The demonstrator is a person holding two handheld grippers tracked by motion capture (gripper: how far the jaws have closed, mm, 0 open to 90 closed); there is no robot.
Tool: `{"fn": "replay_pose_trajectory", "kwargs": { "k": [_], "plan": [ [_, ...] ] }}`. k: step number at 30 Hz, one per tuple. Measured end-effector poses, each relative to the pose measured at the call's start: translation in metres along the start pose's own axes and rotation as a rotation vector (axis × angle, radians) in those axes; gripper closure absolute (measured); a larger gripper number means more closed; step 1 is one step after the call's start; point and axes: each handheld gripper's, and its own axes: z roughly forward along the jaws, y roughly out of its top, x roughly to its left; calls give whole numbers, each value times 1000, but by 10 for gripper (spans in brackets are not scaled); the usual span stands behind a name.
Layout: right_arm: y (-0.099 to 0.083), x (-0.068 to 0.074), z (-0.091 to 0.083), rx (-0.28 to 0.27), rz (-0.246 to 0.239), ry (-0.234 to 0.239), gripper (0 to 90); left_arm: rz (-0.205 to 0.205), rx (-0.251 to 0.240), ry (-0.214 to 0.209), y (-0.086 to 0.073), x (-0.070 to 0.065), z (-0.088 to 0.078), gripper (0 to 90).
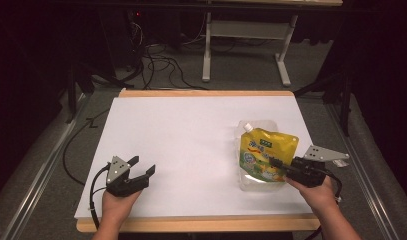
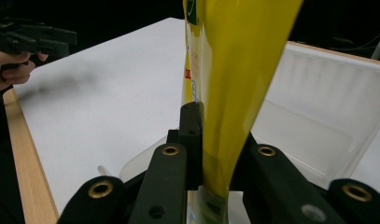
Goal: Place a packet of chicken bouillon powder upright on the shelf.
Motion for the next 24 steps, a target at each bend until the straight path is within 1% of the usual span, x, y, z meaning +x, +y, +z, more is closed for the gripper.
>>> {"fn": "replay_pose_trajectory", "kwargs": {
  "k": [1, 5, 9, 15, 17, 18, 21, 22, 24],
  "plan": [
    [-1, 0, 0, -6, 5, -1, 819, 1, 1, 0, 0, 0, 0, 314],
    [-4, 0, -1, -6, -4, -8, 809, -1, 3, -1, 0, 0, 1, 313],
    [-7, 0, -2, 6, -9, -19, 793, -1, 4, -2, 0, 0, 1, 313],
    [-13, -1, -1, 4, 8, -19, 747, 2, 9, -8, 0, -1, 2, 313],
    [-13, -1, -2, 3, 5, -30, 705, 4, 10, -12, 0, -2, 3, 312],
    [-12, -1, -3, 0, 12, -27, 681, 7, 11, -12, 0, -2, 3, 312],
    [-12, -1, -5, -7, 19, -31, 589, 12, 12, -17, 0, -3, 3, 312],
    [-11, -1, -6, -9, 25, -38, 538, 12, 12, -18, 0, -4, 3, 312],
    [-10, 0, -7, -10, 32, -48, 477, 14, 13, -20, 0, -4, 3, 312]
  ]
}}
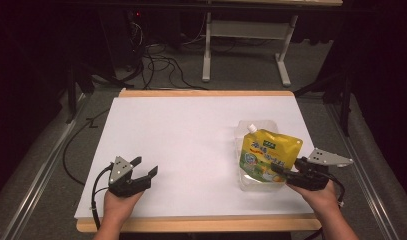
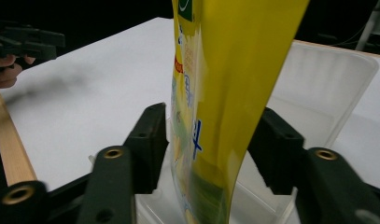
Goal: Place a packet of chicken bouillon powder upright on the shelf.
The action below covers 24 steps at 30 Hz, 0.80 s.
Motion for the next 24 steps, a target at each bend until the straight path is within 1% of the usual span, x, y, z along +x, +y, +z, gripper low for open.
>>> {"fn": "replay_pose_trajectory", "kwargs": {
  "k": [2, 4, 7, 10, 11, 15, 17, 19, 20, 24],
  "plan": [
    [1, 1, -2, -8, -2, -4, 424, 5, 3, -3, 0, -1, 0, 312],
    [2, 3, -4, -23, -11, -24, 347, 4, 4, -9, 0, -2, 1, 312],
    [4, 6, -8, -32, -7, -56, 242, 12, 13, -20, 0, -4, 2, 309],
    [6, 7, -11, -37, 8, -68, 182, 13, 12, -26, 0, -6, 2, 308],
    [7, 8, -13, -40, 10, -75, 170, 16, 11, -31, 0, -7, 2, 309],
    [9, 14, -25, -60, 3, -87, 184, 18, 8, -43, 1, -10, 2, 308],
    [10, 19, -32, -72, 3, -94, 184, 16, 10, -50, 1, -11, 3, 308],
    [10, 25, -41, -76, 2, -105, 182, 17, 13, -56, 2, -12, 3, 309],
    [10, 26, -43, -73, 3, -109, 182, 17, 12, -56, 2, -13, 4, 308],
    [10, 37, -55, -84, 7, -111, 180, 17, 13, -62, 2, -17, 5, 304]
  ]
}}
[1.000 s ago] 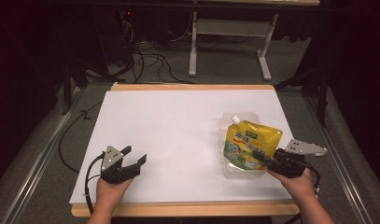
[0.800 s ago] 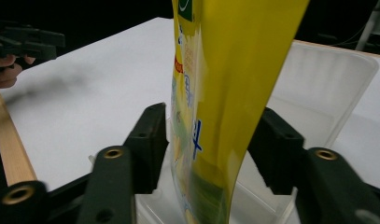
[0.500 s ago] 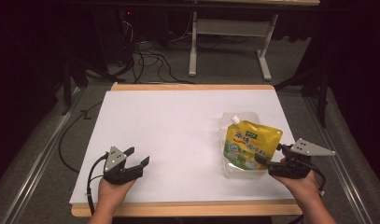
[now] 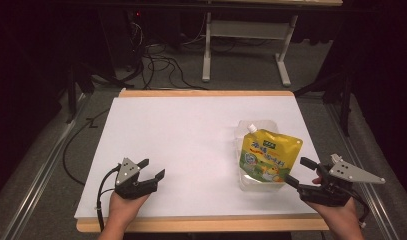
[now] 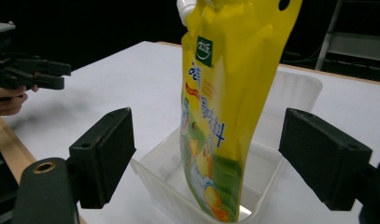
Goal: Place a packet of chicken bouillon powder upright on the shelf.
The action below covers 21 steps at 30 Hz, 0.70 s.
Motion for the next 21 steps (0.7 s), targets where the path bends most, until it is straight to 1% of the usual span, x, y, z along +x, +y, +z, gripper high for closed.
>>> {"fn": "replay_pose_trajectory", "kwargs": {
  "k": [3, 5, 6, 7, 9, 12, 15, 16, 18, 21],
  "plan": [
    [0, 7, -4, -12, -1, 4, 182, 4, 2, -4, 0, -2, 1, 305],
    [0, 13, -5, -15, -8, 18, 186, 8, 3, -8, 1, -3, 1, 305],
    [1, 17, -5, -20, -14, 37, 187, 9, 3, -8, 1, -3, 2, 306],
    [1, 19, -4, -18, -15, 44, 187, 10, 2, -7, 1, -4, 2, 306],
    [4, 25, 1, -16, -21, 62, 181, 9, 2, -8, 1, -4, 2, 306],
    [10, 36, 13, -3, -47, 89, 168, 10, -5, -11, 2, -5, 1, 307],
    [16, 48, 28, 6, -69, 125, 167, 27, -9, -5, 3, -3, -2, 311],
    [18, 52, 33, 11, -70, 135, 166, 16, -15, -5, 3, -2, -4, 311],
    [22, 61, 46, 21, -84, 157, 159, 10, -21, -3, 3, 0, -5, 312],
    [27, 72, 63, 35, -100, 180, 159, 12, -25, -3, 3, 2, -7, 311]
  ]
}}
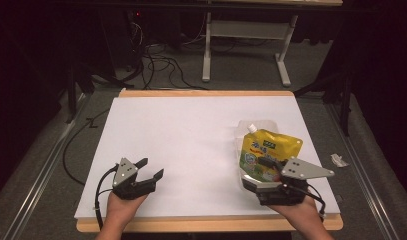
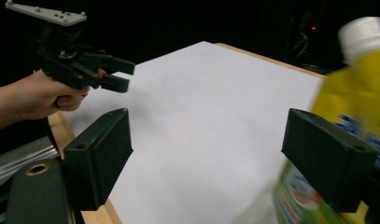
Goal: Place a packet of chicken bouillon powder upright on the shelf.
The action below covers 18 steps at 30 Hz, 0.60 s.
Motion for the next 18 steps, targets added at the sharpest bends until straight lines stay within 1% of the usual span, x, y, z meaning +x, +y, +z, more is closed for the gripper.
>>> {"fn": "replay_pose_trajectory", "kwargs": {
  "k": [1, 3, 7, 9, 10, 11, 13, 14, 15, 16, 17, 18],
  "plan": [
    [2, 3, 7, 6, -6, 14, 164, 6, 2, 2, 1, 1, -1, 311],
    [6, 8, 21, 22, -22, 33, 166, 3, -6, 1, 2, 1, -2, 309],
    [10, 16, 51, 42, -18, 67, 163, 9, -15, -5, 3, 2, -3, 303],
    [10, 21, 69, 45, -24, 88, 161, 12, -11, -14, 4, 3, -2, 295],
    [9, 23, 75, 51, -26, 97, 161, 11, -6, -24, 4, 4, -1, 287],
    [6, 26, 85, 61, -29, 110, 161, 7, 4, -37, 3, 5, 0, 268],
    [-1, 30, 98, 72, -21, 116, 162, 22, 13, -38, 2, 6, 1, 255],
    [-6, 33, 103, 66, -12, 121, 162, 28, 17, -37, 2, 6, 1, 256],
    [-13, 34, 107, 50, 0, 125, 166, 24, 15, -39, 2, 7, 0, 255],
    [-20, 36, 110, 25, 29, 125, 177, 20, 10, -41, 2, 7, 0, 254],
    [-26, 38, 114, 55, 34, 165, 155, 15, 5, -44, 2, 8, 0, 253],
    [-28, 42, 115, 86, -3, 165, 156, 10, 0, -44, 2, 7, 0, 249]
  ]
}}
